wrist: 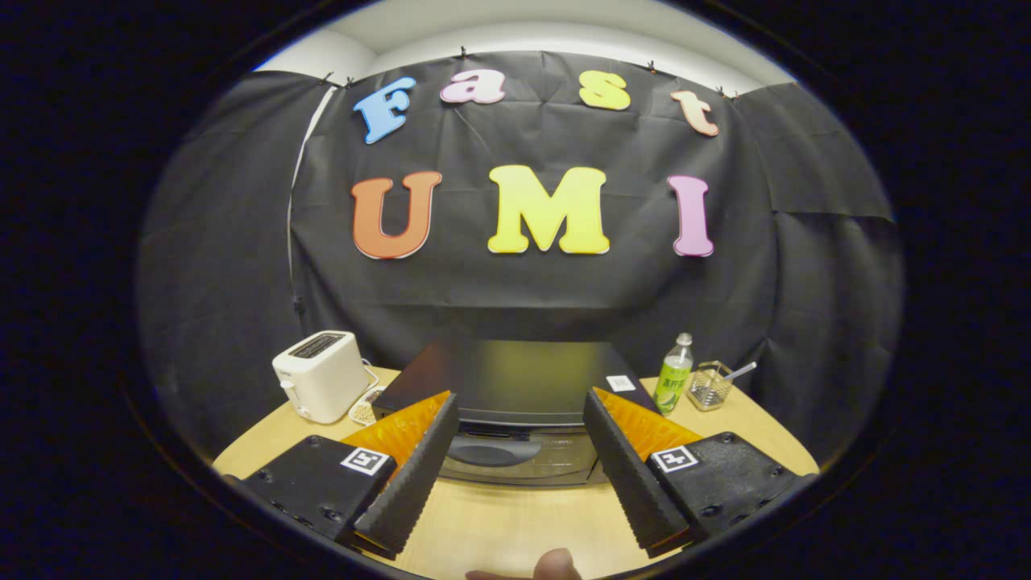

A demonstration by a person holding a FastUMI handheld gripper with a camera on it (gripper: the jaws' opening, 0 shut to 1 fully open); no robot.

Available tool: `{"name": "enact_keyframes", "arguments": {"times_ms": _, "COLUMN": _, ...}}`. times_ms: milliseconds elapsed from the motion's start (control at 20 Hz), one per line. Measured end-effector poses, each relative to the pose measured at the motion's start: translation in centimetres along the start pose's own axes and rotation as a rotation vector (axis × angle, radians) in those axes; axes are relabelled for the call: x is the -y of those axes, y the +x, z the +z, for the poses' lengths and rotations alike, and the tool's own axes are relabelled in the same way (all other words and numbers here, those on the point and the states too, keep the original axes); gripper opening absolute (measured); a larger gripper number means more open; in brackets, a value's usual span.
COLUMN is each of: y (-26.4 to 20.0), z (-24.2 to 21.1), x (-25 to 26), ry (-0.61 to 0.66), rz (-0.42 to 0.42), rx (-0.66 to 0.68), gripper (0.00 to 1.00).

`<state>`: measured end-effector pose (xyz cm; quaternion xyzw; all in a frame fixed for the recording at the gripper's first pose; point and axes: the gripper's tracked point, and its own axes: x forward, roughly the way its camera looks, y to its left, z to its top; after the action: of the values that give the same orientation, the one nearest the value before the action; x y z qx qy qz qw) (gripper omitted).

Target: Open the toaster oven, put the food inside, and close the toaster oven door.

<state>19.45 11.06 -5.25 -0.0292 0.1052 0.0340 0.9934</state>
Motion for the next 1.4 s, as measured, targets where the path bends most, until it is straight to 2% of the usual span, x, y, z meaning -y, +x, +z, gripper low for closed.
{"name": "enact_keyframes", "arguments": {"times_ms": 150, "y": 3.0, "z": -2.9, "x": -0.9, "ry": -0.007, "rz": -0.016, "rx": -0.063, "gripper": 1.0}}
{"name": "enact_keyframes", "arguments": {"times_ms": 350, "y": 5.4, "z": -5.8, "x": -1.2, "ry": 0.046, "rz": -0.036, "rx": -0.127, "gripper": 1.0}}
{"name": "enact_keyframes", "arguments": {"times_ms": 450, "y": 6.5, "z": -5.5, "x": -0.6, "ry": 0.033, "rz": -0.073, "rx": -0.103, "gripper": 1.0}}
{"name": "enact_keyframes", "arguments": {"times_ms": 650, "y": 7.3, "z": -6.0, "x": -0.7, "ry": 0.039, "rz": -0.073, "rx": -0.116, "gripper": 1.0}}
{"name": "enact_keyframes", "arguments": {"times_ms": 750, "y": 7.0, "z": -6.3, "x": -0.4, "ry": 0.022, "rz": -0.073, "rx": -0.135, "gripper": 1.0}}
{"name": "enact_keyframes", "arguments": {"times_ms": 950, "y": 5.6, "z": -7.2, "x": -0.6, "ry": 0.094, "rz": -0.006, "rx": -0.109, "gripper": 1.0}}
{"name": "enact_keyframes", "arguments": {"times_ms": 1050, "y": 3.8, "z": -8.2, "x": -0.5, "ry": 0.053, "rz": -0.015, "rx": -0.103, "gripper": 1.0}}
{"name": "enact_keyframes", "arguments": {"times_ms": 1400, "y": -0.2, "z": -12.2, "x": -0.6, "ry": 0.042, "rz": -0.013, "rx": -0.113, "gripper": 1.0}}
